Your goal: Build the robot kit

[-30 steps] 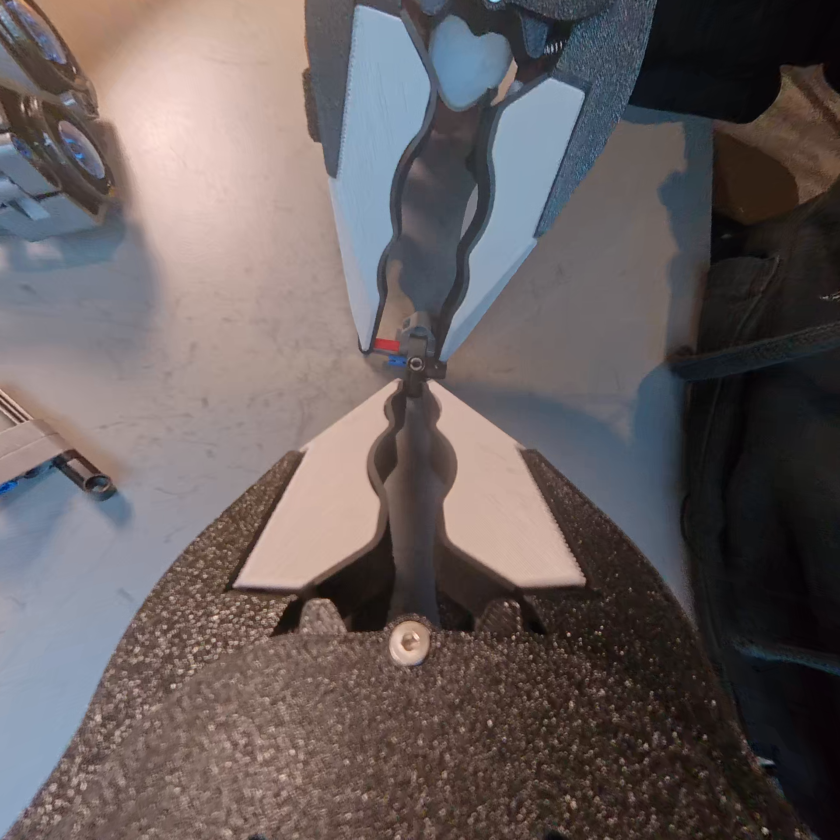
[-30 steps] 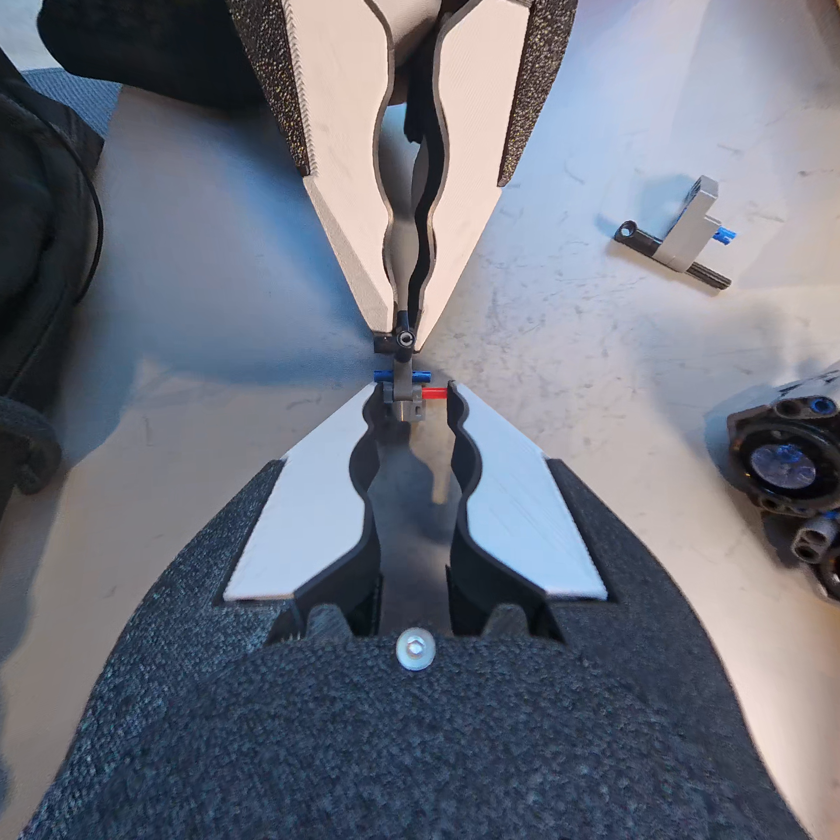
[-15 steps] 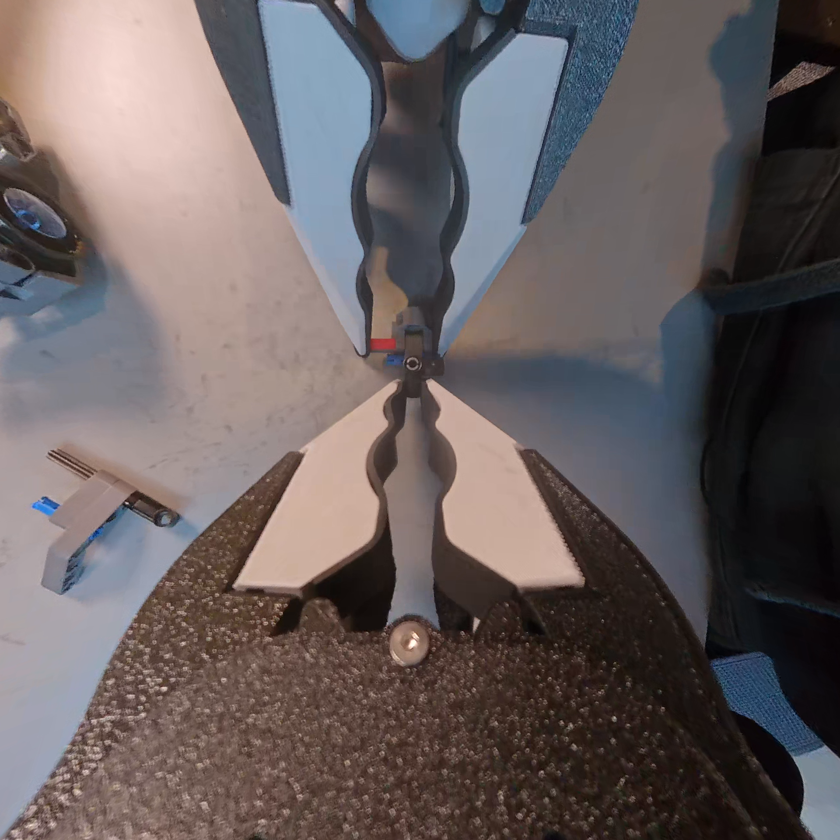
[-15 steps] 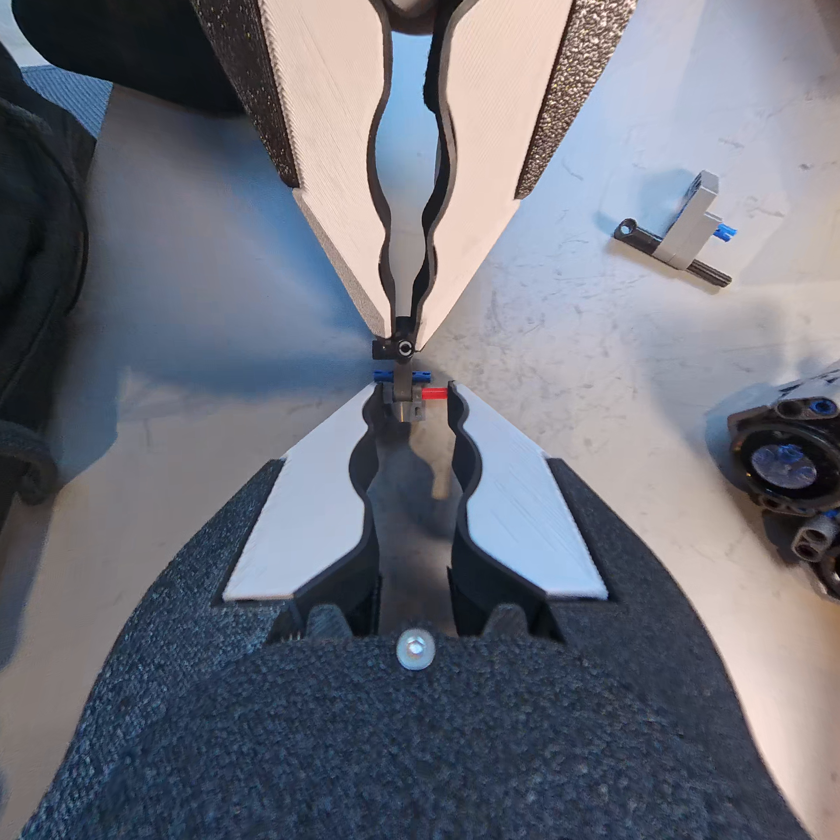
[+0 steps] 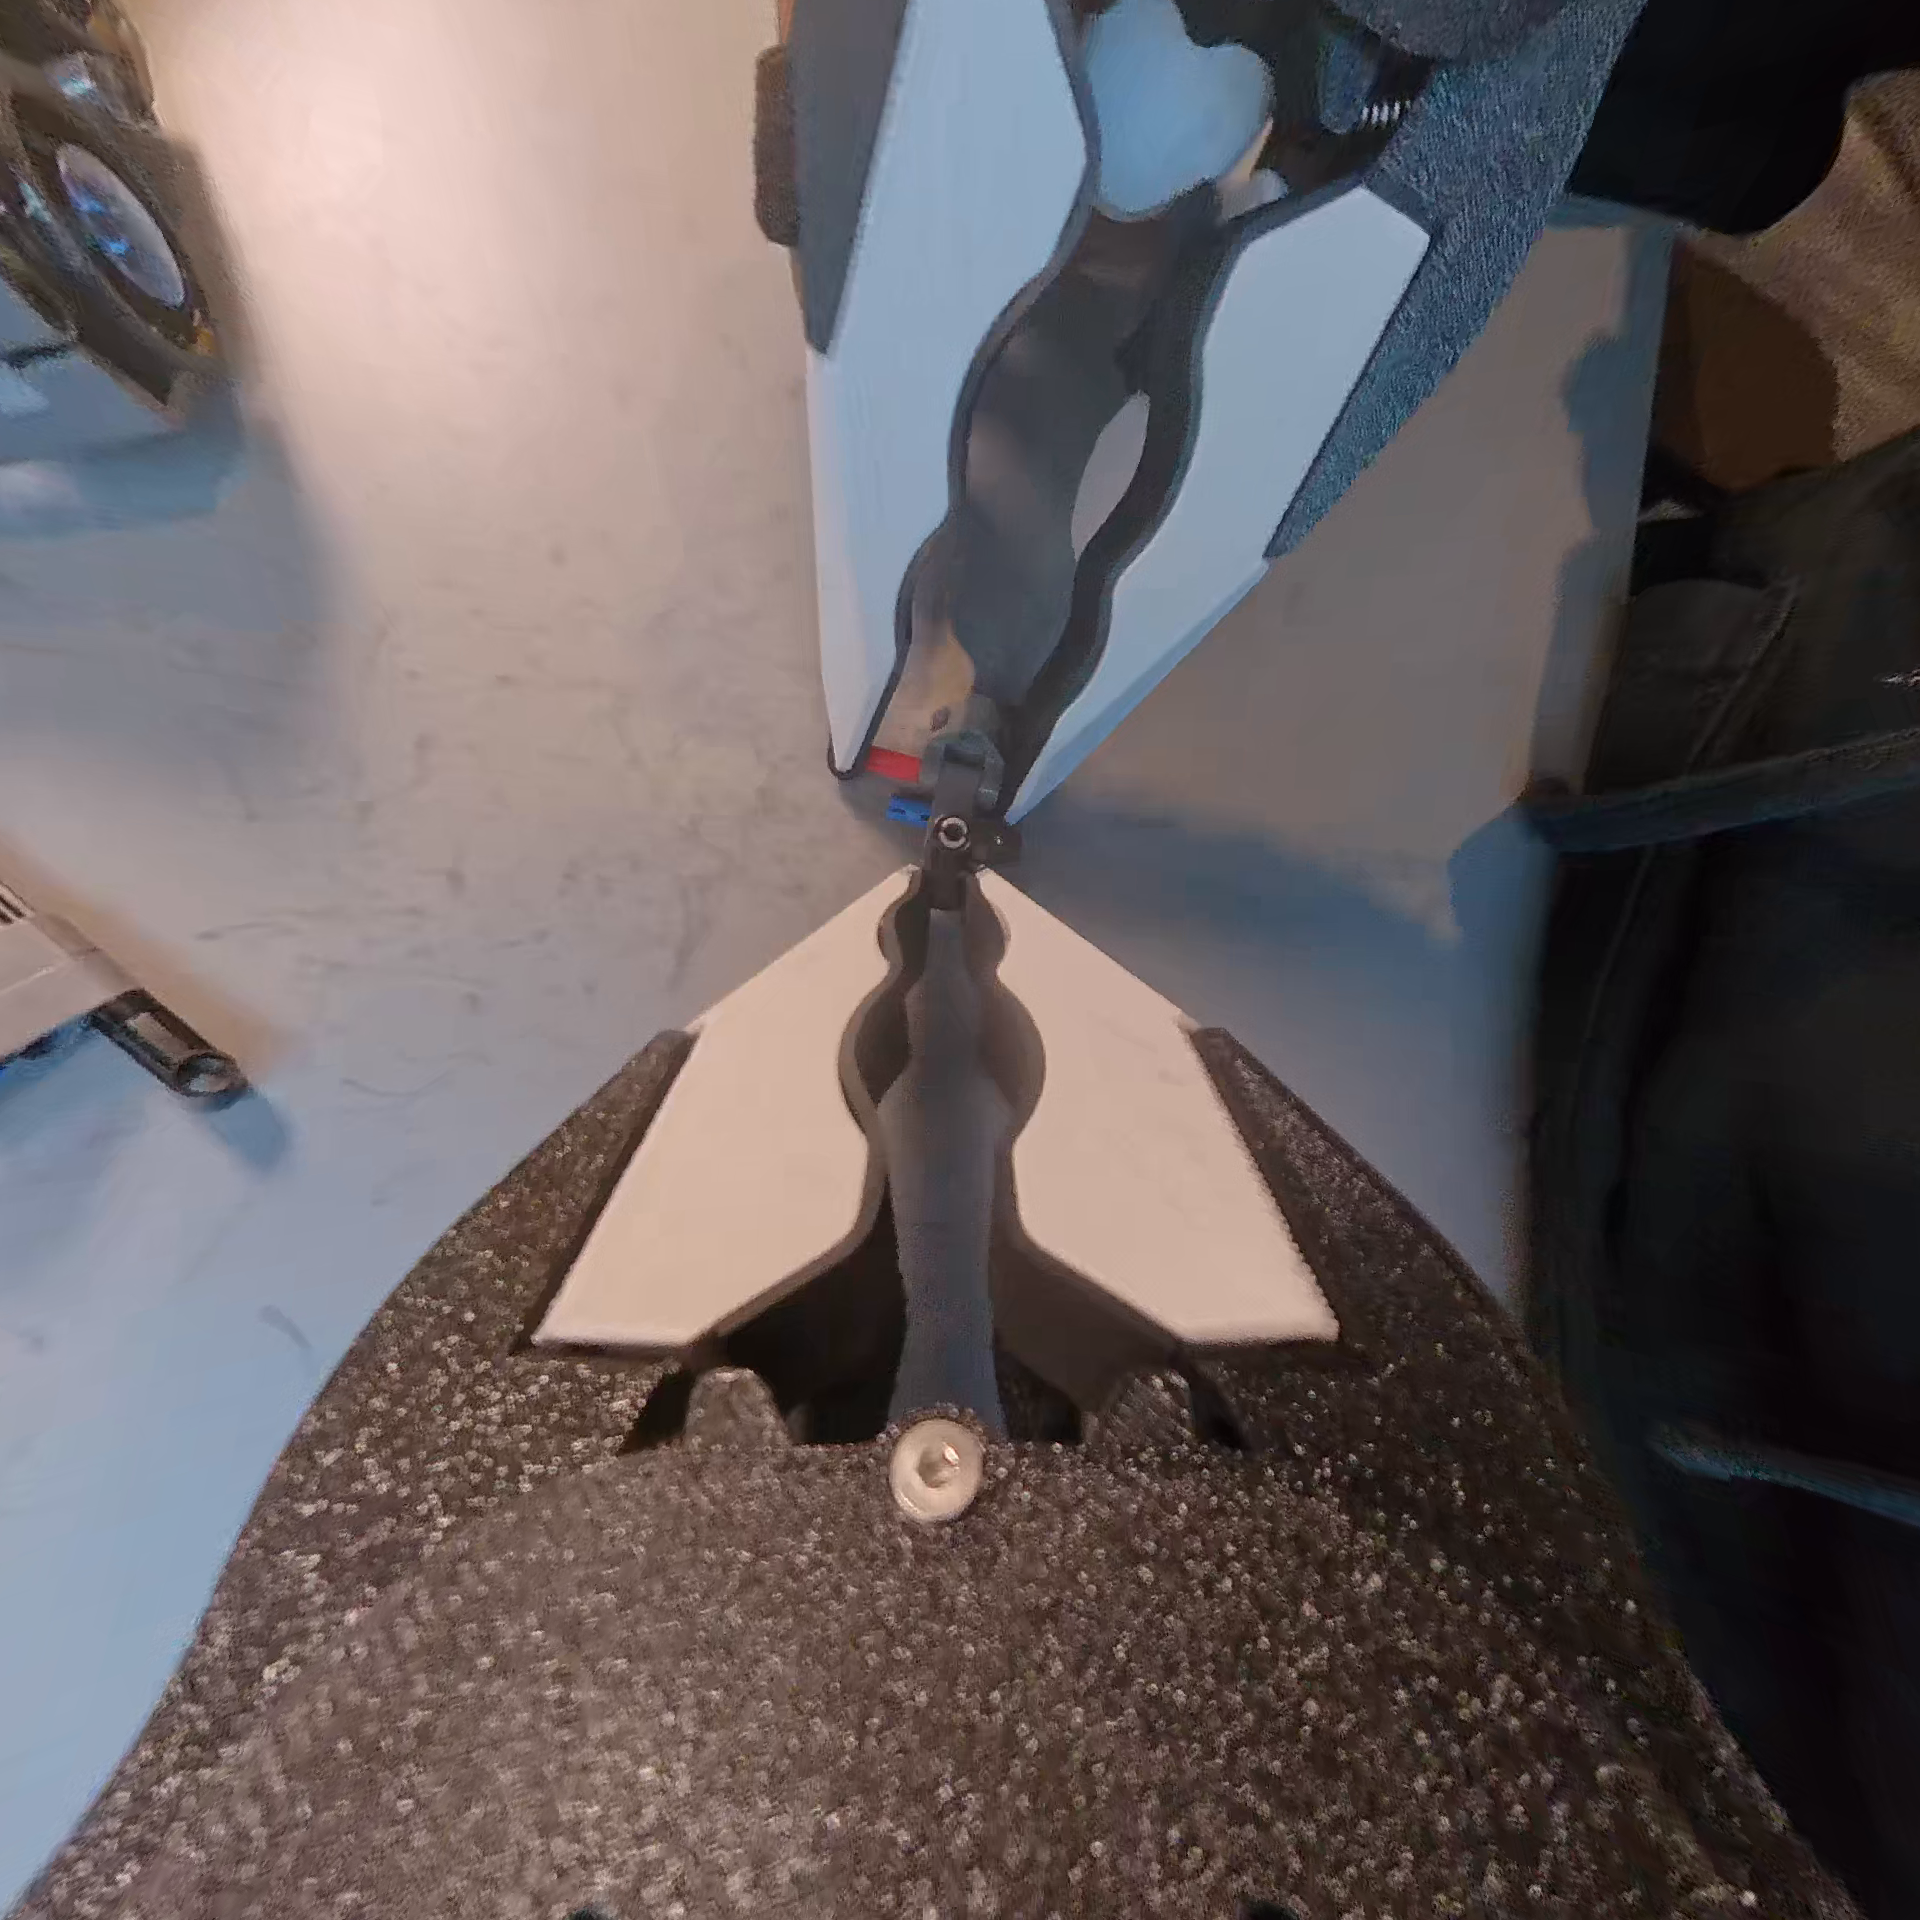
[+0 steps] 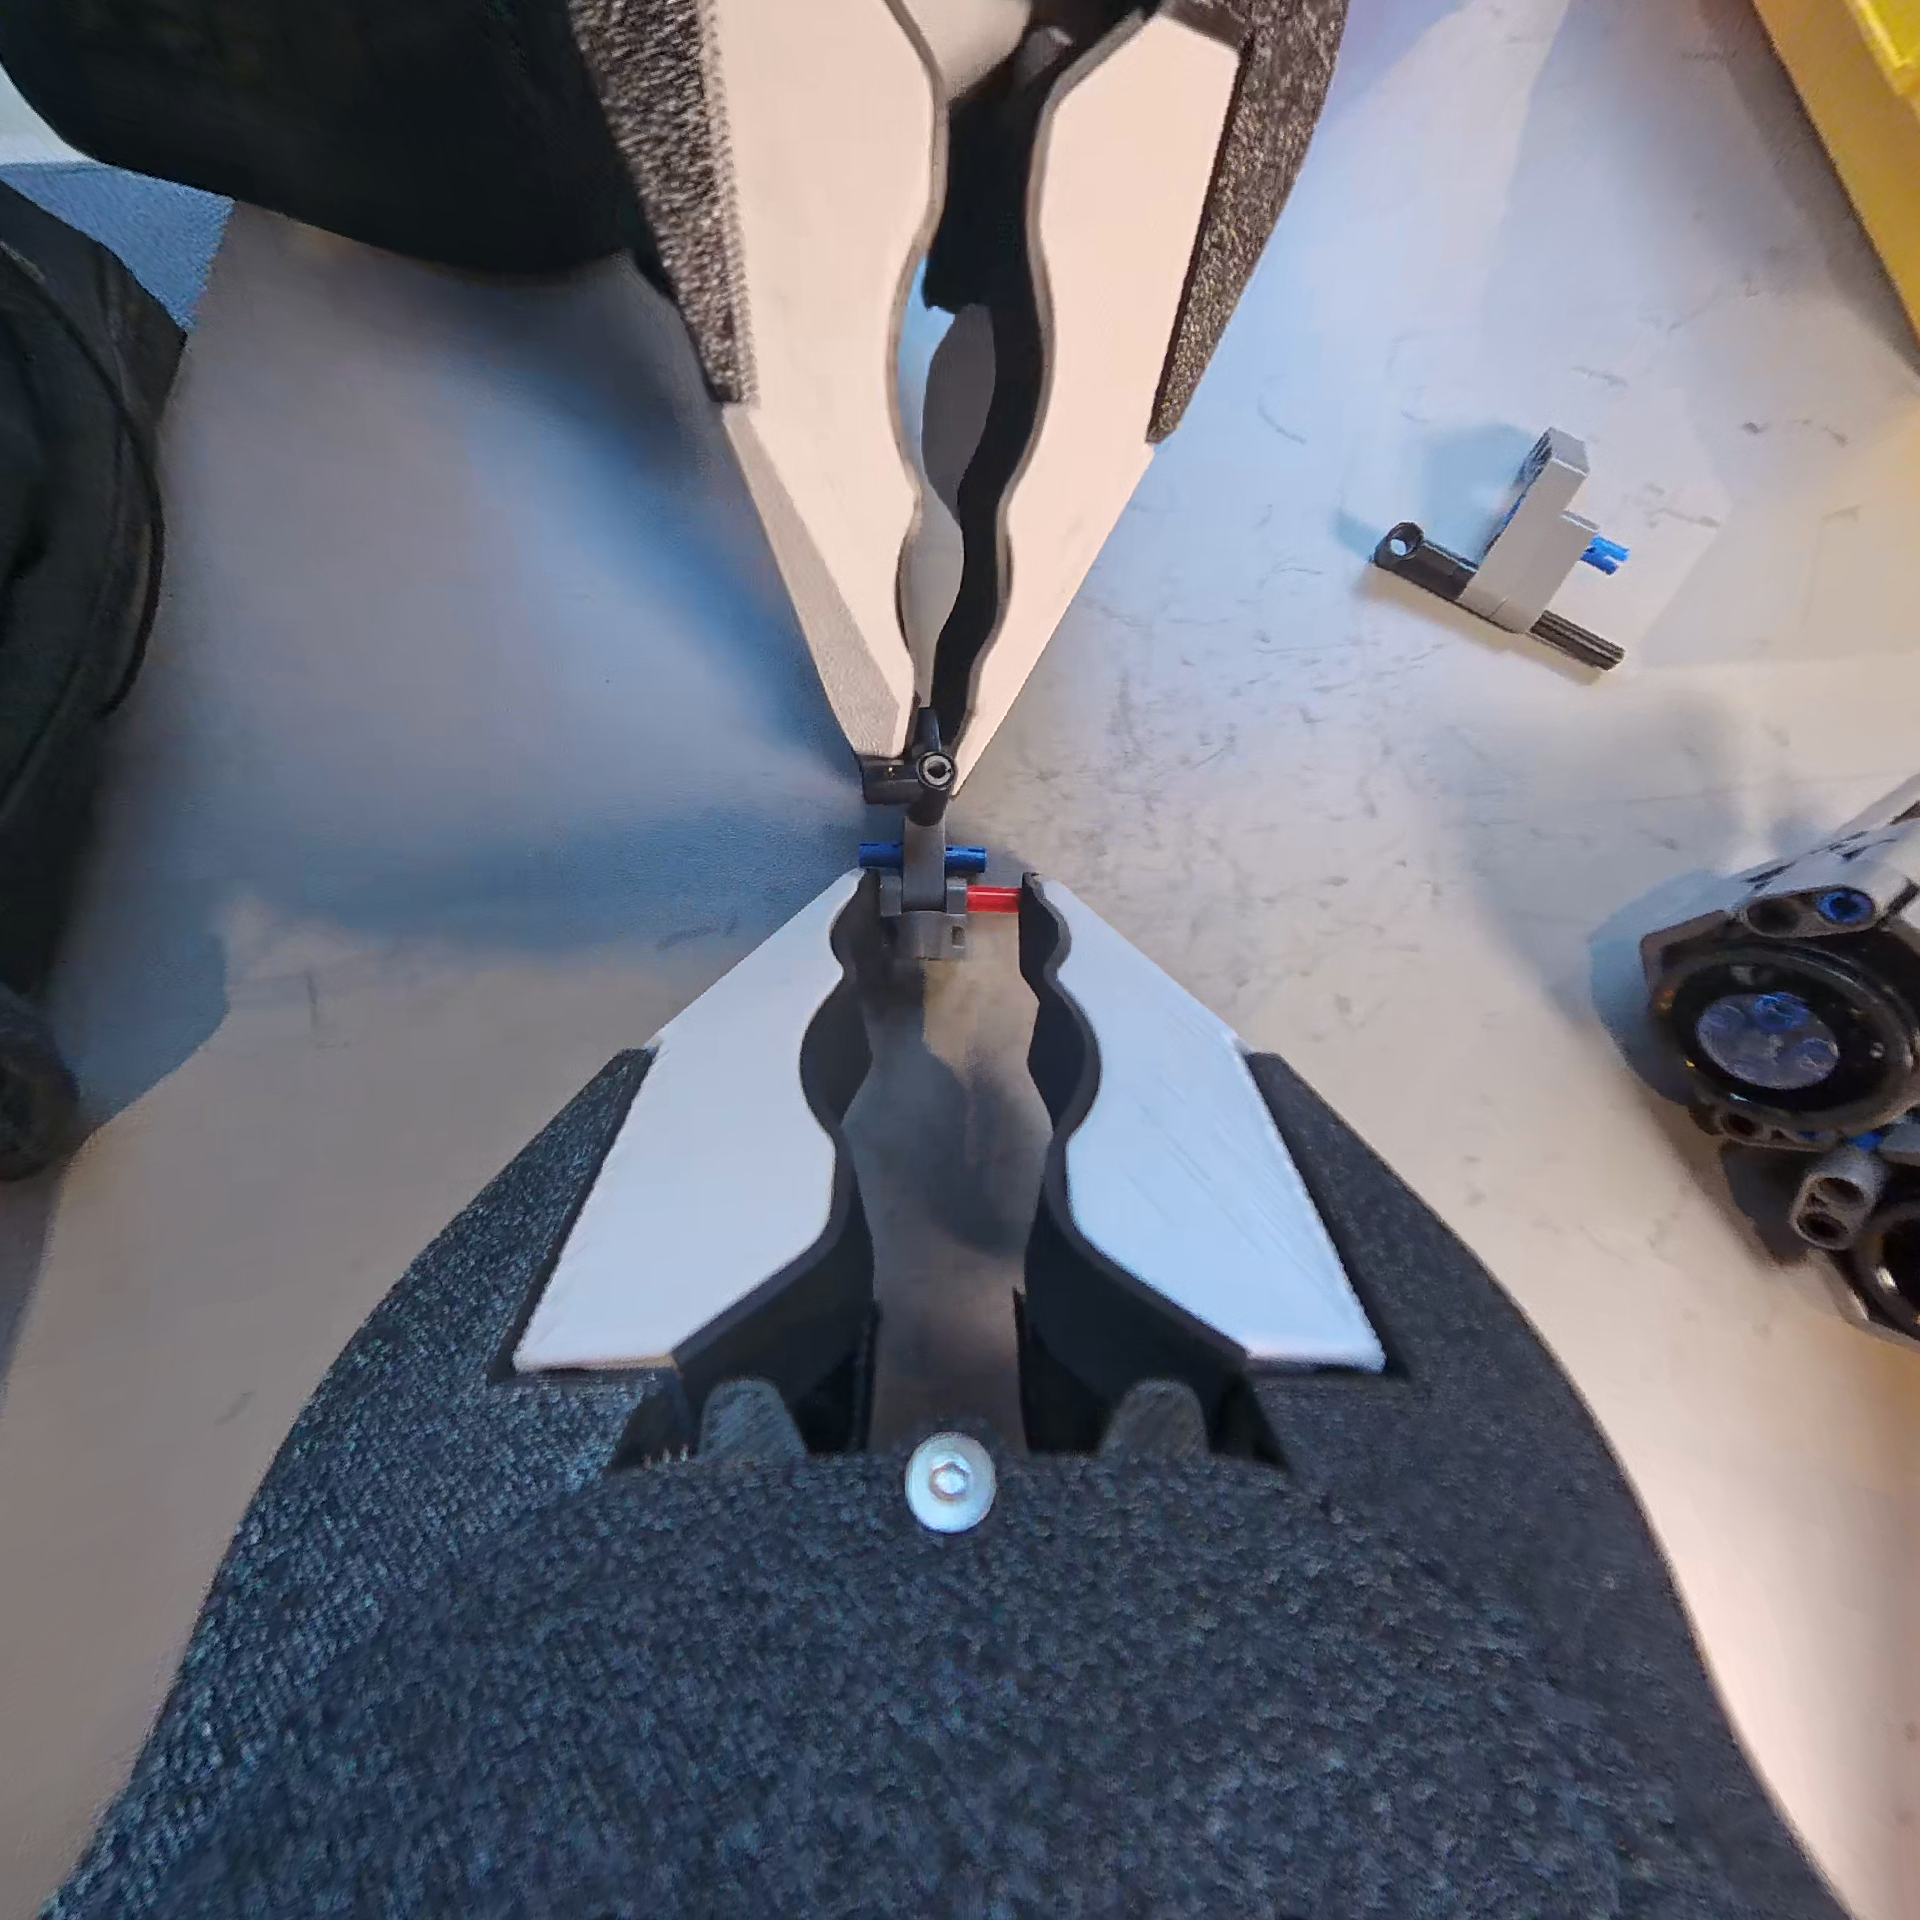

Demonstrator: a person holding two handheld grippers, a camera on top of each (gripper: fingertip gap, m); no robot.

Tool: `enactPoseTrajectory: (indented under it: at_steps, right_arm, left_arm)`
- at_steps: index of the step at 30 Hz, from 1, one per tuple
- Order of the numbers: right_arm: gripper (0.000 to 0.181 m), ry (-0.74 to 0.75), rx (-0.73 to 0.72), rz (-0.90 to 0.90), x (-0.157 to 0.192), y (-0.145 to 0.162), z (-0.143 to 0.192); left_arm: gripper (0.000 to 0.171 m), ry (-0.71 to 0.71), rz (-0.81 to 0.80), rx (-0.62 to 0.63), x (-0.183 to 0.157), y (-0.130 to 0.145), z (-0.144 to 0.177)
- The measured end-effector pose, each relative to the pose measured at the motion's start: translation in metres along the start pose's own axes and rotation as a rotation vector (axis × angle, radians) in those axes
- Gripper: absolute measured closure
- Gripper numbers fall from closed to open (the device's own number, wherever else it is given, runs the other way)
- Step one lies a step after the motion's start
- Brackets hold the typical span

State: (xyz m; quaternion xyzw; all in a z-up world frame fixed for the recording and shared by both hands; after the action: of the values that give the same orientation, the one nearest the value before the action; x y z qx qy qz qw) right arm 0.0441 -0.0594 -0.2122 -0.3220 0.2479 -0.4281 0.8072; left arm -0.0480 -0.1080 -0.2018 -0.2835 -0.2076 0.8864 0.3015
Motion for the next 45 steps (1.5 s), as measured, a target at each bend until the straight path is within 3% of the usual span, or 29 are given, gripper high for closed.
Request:
enactPoseTrajectory:
  at_steps: [7,14,19,26,32,37,45]
  right_arm:
    - [0.157,0.035,-0.007,0.042,0.002,0.0,0.001]
    - [0.148,0.023,0.001,-0.024,-0.002,0.0,0.0]
    - [0.14,-0.06,-0.017,-0.111,-0.009,0.001,0.005]
    - [0.139,-0.195,0.037,-0.095,-0.021,-0.001,0.002]
    - [0.155,-0.17,0.061,-0.08,-0.017,-0.003,-0.001]
    - [0.156,-0.15,0.026,-0.095,-0.015,-0.001,-0.001]
    - [0.159,0.038,-0.002,0.082,0.005,-0.001,0.001]
  left_arm:
    - [0.166,0.106,0.149,-0.036,0.006,0.004,-0.001]
    - [0.166,0.091,0.135,-0.052,0.008,0.003,0.0]
    - [0.166,0.091,0.11,-0.033,0.008,0.003,0.0]
    - [0.166,0.086,0.089,-0.002,0.009,0.001,0.0]
    - [0.166,0.085,0.101,0.008,0.011,0.0,0.0]
    - [0.166,0.079,0.101,0.013,0.01,0.001,0.001]
    - [0.165,0.046,0.094,-0.026,0.001,0.007,-0.001]
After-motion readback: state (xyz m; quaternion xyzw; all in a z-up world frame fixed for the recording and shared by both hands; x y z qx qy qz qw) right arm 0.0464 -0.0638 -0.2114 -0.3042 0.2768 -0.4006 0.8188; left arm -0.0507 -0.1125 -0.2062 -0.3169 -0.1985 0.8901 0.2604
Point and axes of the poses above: each gripper's, where its closed fingertips meet, z back along the fingers, y out of its underside, x = y × z across the jaws, the point moved 7 cm from there along z, back along the fingers, and after that the axes turned 8 degrees about z, right-handed, at the moved point
